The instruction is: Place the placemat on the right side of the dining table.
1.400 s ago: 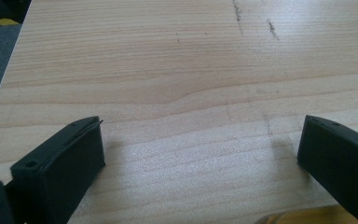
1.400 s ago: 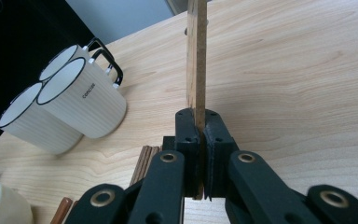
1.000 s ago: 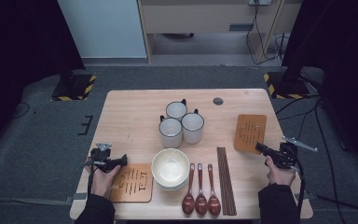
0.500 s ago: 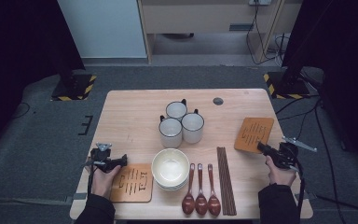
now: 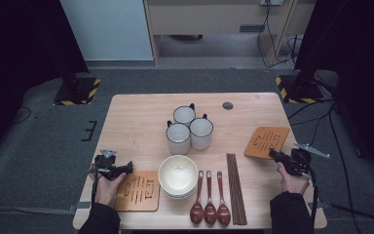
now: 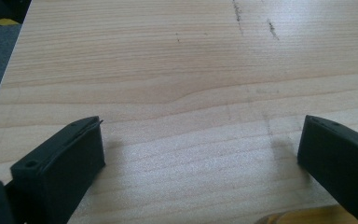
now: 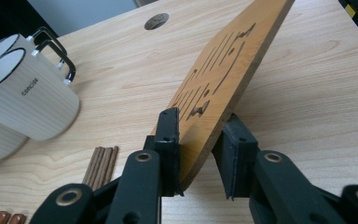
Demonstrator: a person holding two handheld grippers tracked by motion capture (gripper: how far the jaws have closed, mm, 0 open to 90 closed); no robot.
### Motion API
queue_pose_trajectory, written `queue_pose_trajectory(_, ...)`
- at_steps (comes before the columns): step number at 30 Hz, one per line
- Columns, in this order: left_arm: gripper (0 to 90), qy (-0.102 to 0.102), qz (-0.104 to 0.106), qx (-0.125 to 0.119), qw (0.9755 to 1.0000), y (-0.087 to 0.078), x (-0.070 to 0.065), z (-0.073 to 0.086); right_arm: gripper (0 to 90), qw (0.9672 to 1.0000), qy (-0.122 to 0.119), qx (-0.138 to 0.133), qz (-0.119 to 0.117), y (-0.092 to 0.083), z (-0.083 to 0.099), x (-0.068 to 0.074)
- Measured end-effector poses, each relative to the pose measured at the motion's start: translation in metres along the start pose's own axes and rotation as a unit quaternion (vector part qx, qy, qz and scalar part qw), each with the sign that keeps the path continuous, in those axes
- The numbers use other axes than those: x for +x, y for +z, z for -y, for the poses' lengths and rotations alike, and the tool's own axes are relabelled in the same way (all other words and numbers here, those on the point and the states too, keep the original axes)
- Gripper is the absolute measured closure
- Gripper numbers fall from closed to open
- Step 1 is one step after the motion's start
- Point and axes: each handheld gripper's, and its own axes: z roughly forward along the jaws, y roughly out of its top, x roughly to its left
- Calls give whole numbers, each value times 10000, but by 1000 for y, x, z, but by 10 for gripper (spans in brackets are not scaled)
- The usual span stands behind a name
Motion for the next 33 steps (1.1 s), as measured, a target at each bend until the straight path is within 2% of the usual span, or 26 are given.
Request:
queue_pose_trajectory(15,0,1,0,1,10000,0,0,0,639,9998,-29,59,187,3,1,-4)
queue_pose_trajectory(18,0,0,1,0,10000,0,0,0,617,9995,-148,60,288,4,2,-4)
queue_pose_trajectory(33,0,9,1,9,10000,0,0,0,539,9984,-269,274,411,11,5,-8)
